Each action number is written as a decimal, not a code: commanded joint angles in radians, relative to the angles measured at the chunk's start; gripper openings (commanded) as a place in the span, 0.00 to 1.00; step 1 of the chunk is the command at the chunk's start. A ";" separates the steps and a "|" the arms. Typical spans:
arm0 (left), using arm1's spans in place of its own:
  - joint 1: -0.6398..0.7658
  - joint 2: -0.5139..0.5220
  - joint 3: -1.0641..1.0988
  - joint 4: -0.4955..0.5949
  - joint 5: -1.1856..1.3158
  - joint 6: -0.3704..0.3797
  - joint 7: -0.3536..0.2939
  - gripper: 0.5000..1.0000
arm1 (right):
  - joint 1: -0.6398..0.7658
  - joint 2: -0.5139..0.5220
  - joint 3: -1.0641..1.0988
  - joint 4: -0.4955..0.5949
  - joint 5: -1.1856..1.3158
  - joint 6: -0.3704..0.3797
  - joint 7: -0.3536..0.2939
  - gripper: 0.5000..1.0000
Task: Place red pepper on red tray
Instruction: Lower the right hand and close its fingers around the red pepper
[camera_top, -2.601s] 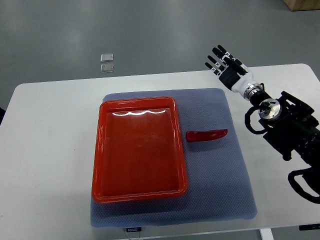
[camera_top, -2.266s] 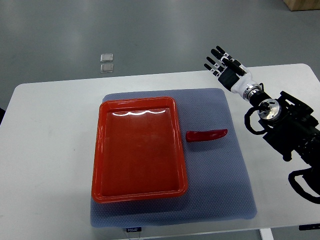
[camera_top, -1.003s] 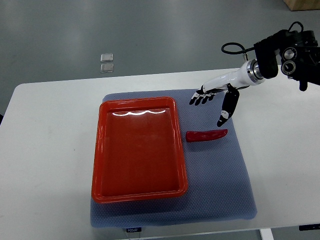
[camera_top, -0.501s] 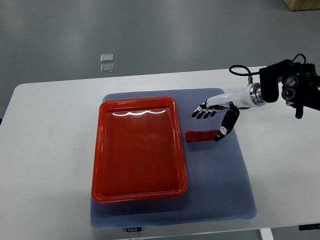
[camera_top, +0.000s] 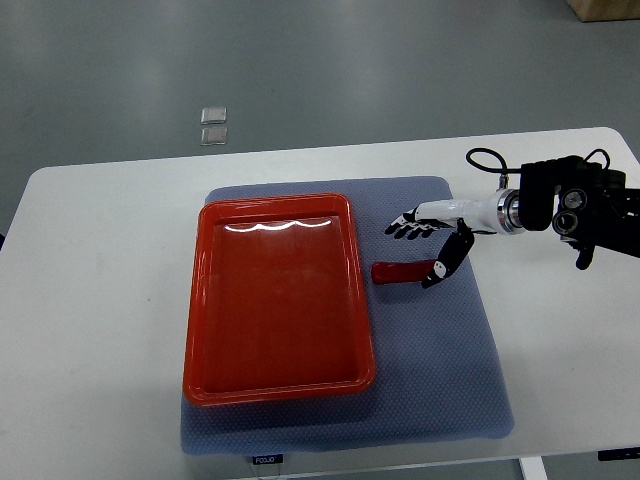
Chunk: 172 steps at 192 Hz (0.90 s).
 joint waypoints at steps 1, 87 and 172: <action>0.000 0.000 0.000 0.000 0.000 0.000 0.000 1.00 | -0.021 0.016 0.000 -0.001 -0.003 -0.028 0.001 0.83; 0.000 0.000 0.000 0.000 0.000 0.000 0.000 1.00 | -0.063 0.027 0.008 -0.006 -0.018 -0.062 0.008 0.72; 0.000 0.000 0.000 0.000 0.000 0.000 0.000 1.00 | -0.097 0.063 0.008 -0.034 -0.065 -0.101 0.013 0.18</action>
